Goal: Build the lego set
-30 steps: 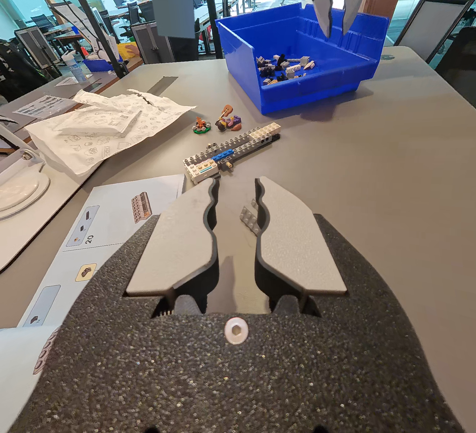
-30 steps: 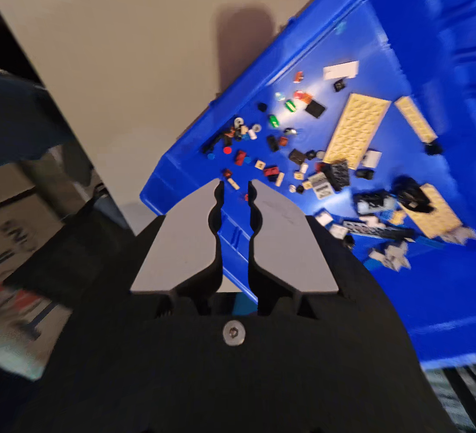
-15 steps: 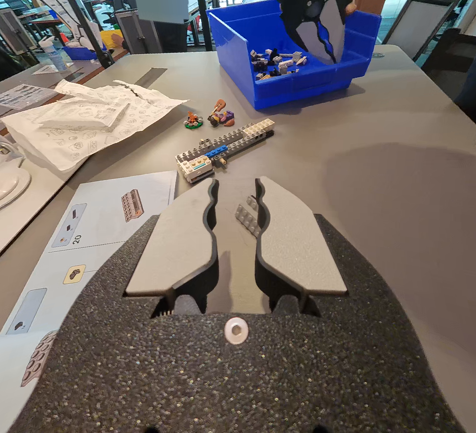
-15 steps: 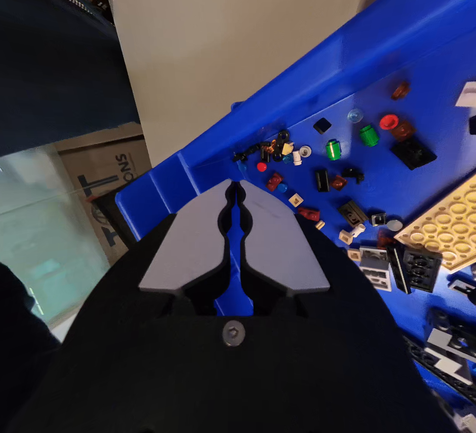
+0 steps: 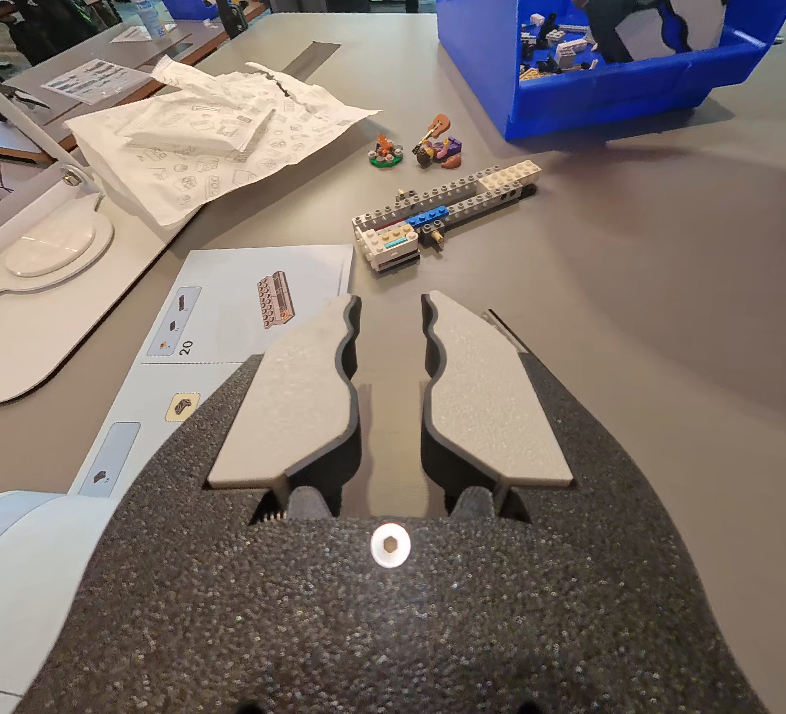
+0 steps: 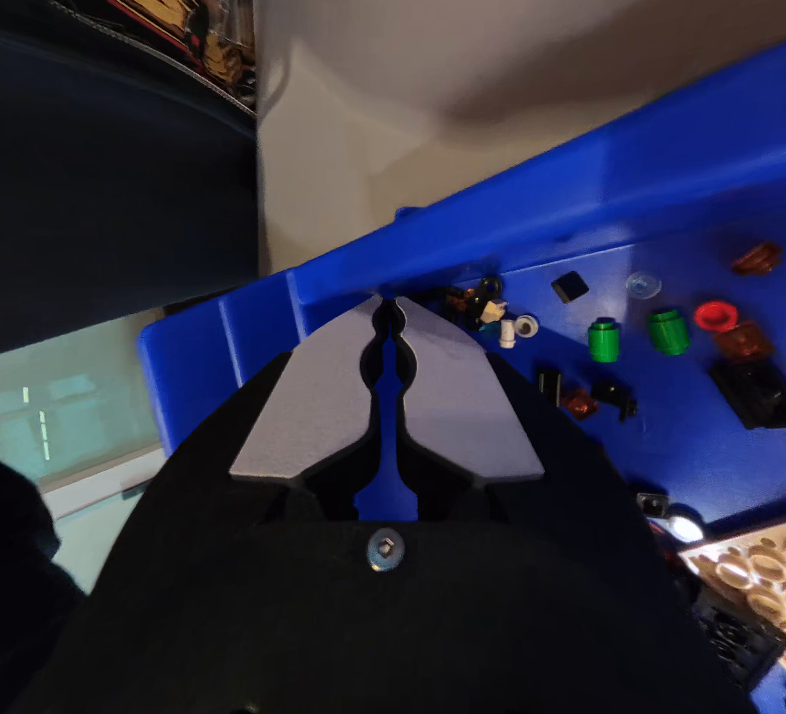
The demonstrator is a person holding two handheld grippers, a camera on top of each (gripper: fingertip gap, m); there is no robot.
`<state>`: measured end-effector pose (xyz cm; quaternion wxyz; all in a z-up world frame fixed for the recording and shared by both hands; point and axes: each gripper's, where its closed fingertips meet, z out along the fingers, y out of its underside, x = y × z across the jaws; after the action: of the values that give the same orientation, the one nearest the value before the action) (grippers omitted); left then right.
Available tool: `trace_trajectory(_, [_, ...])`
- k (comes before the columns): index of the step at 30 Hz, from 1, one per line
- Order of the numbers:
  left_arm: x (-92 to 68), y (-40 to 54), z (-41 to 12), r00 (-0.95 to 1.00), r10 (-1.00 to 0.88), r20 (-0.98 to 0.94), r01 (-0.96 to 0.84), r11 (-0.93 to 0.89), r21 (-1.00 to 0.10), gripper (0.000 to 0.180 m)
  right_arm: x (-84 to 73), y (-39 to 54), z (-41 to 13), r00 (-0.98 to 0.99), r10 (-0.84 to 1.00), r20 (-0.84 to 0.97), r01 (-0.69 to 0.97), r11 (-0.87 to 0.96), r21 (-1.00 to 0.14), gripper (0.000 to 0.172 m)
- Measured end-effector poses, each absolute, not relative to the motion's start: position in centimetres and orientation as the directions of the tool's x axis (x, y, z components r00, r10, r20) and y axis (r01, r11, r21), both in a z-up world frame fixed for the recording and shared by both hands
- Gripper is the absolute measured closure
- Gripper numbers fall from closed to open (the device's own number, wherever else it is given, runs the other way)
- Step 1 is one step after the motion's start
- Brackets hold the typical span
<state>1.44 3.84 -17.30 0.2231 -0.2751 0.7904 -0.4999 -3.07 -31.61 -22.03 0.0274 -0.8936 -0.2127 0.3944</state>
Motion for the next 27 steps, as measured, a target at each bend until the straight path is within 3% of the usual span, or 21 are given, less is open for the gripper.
trace_trajectory(8, [1.8,4.6,-17.0,-0.730,-0.677,-0.088,-0.200,0.335,-0.921,0.153,-0.9,-30.8,-21.9,0.722,0.451,-0.525,0.363,-0.893,-0.268,0.172])
trace_trajectory(12, [1.8,4.5,-17.2,-0.735,-0.672,-0.092,-0.203,0.347,-0.916,0.153,-1.7,-31.3,-20.8,0.672,0.437,-0.598,0.327,-0.900,-0.290,0.172])
trace_trajectory(18, [1.7,4.6,-17.0,-0.729,-0.676,-0.110,-0.184,0.348,-0.919,0.153,-3.7,-32.0,-22.1,0.606,0.442,-0.661,0.407,-0.886,-0.220,0.172])
trace_trajectory(27, [1.7,4.8,-17.1,-0.731,-0.673,-0.115,-0.184,0.356,-0.916,0.153,-1.2,-31.6,-21.4,0.710,0.410,-0.572,0.351,-0.911,-0.218,0.172])
